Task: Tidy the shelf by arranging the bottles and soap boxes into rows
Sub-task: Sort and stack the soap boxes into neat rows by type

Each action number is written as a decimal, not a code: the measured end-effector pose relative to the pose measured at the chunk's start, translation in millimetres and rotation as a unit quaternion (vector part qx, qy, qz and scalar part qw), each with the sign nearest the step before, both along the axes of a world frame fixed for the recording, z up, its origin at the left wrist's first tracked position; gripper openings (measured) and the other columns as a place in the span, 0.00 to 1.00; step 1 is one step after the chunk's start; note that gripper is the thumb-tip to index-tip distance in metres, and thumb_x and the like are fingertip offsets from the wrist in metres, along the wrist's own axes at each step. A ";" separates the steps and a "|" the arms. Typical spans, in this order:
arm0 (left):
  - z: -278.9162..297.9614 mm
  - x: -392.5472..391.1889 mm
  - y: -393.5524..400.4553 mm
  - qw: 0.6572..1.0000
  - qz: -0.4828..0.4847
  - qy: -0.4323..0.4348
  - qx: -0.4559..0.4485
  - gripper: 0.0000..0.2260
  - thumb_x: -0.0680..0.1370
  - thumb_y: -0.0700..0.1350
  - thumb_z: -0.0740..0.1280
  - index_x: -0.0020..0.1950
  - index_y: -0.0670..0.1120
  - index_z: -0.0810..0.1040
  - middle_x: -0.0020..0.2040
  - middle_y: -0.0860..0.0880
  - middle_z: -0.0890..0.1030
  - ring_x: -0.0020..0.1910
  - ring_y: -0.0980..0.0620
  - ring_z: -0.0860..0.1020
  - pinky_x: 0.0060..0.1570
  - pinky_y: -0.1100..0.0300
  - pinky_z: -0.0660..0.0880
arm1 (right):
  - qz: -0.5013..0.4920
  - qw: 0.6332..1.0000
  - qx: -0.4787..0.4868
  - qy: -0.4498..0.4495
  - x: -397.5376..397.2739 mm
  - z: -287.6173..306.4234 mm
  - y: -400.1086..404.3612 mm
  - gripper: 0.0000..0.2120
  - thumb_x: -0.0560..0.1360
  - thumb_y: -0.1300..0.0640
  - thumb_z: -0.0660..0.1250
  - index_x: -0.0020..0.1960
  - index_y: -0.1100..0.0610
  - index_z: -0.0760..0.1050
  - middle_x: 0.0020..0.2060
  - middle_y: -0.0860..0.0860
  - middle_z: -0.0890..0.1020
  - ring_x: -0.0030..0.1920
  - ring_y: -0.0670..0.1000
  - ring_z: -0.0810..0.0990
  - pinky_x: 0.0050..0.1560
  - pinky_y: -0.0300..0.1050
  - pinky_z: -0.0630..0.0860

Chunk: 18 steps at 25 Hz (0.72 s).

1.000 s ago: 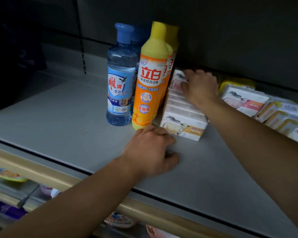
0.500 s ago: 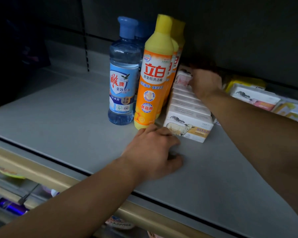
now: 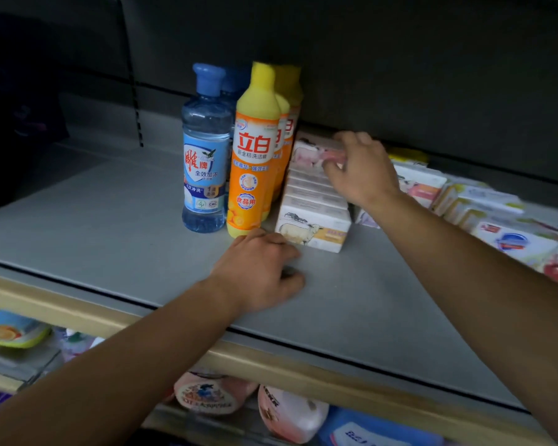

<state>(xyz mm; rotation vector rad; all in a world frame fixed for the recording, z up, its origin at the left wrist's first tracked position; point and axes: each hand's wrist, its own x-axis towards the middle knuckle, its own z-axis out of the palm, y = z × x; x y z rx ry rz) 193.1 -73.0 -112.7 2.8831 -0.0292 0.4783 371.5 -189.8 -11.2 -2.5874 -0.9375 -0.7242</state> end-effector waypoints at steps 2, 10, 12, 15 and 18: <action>3.1 -2.9 -3.3 1.000 -0.010 -0.004 -0.007 0.21 0.74 0.59 0.60 0.62 0.50 0.79 0.60 0.50 0.80 0.61 0.47 0.75 0.60 0.54 0.72 | 0.009 0.998 0.038 0.041 -25.2 -16.8 -33.8 0.24 0.77 0.46 0.62 0.70 0.54 0.69 0.65 0.56 0.74 0.65 0.59 0.71 0.60 0.50 0.70; 26.1 -3.0 -16.4 0.987 -0.025 -0.121 -0.107 0.15 0.76 0.45 0.70 0.62 0.45 0.80 0.58 0.46 0.82 0.53 0.47 0.80 0.52 0.57 0.76 | -0.033 0.976 -0.099 0.193 -68.7 -98.4 -127.0 0.26 0.79 0.39 0.56 0.73 0.51 0.67 0.71 0.51 0.70 0.71 0.54 0.67 0.71 0.47 0.63; 41.1 11.0 -24.7 0.981 -0.033 -0.153 -0.116 0.14 0.76 0.46 0.70 0.61 0.45 0.80 0.54 0.47 0.83 0.48 0.49 0.81 0.48 0.58 0.77 | -0.036 0.976 -0.096 0.190 -68.0 -103.6 -128.8 0.26 0.79 0.38 0.55 0.73 0.49 0.67 0.71 0.49 0.69 0.72 0.54 0.65 0.71 0.48 0.62; 63.0 49.1 -41.3 0.981 -0.034 -0.157 -0.111 0.14 0.77 0.49 0.68 0.62 0.48 0.79 0.53 0.49 0.83 0.46 0.53 0.80 0.46 0.59 0.77 | -0.041 0.980 -0.088 0.175 -68.2 -107.1 -126.0 0.26 0.78 0.38 0.54 0.72 0.49 0.67 0.70 0.50 0.70 0.70 0.56 0.66 0.70 0.49 0.62; 77.9 101.7 -60.3 0.988 -0.017 -0.131 -0.084 0.18 0.77 0.52 0.68 0.66 0.49 0.76 0.59 0.49 0.81 0.50 0.52 0.79 0.49 0.61 0.74 | -0.038 0.982 -0.073 0.172 -66.4 -109.3 -128.2 0.26 0.77 0.39 0.53 0.71 0.49 0.67 0.69 0.49 0.70 0.70 0.56 0.66 0.69 0.50 0.61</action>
